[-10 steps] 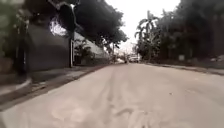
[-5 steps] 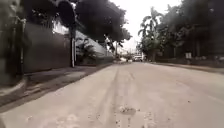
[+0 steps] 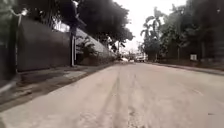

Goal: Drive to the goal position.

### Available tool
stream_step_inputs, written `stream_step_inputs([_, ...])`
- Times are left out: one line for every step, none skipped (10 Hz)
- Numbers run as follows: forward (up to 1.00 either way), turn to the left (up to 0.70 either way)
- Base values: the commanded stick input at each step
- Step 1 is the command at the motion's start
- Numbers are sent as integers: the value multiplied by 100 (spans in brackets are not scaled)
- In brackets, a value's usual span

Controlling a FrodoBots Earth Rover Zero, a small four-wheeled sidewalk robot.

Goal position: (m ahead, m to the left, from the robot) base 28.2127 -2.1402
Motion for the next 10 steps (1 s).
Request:
stream_step_inputs([85,4])
stream_step_inputs([85,8])
stream_step_inputs([85,11])
stream_step_inputs([85,2])
stream_step_inputs([85,-17])
stream_step_inputs([85,-30])
stream_step_inputs([85,-14])
stream_step_inputs([85,10])
stream_step_inputs([85,16])
stream_step_inputs([85,11])
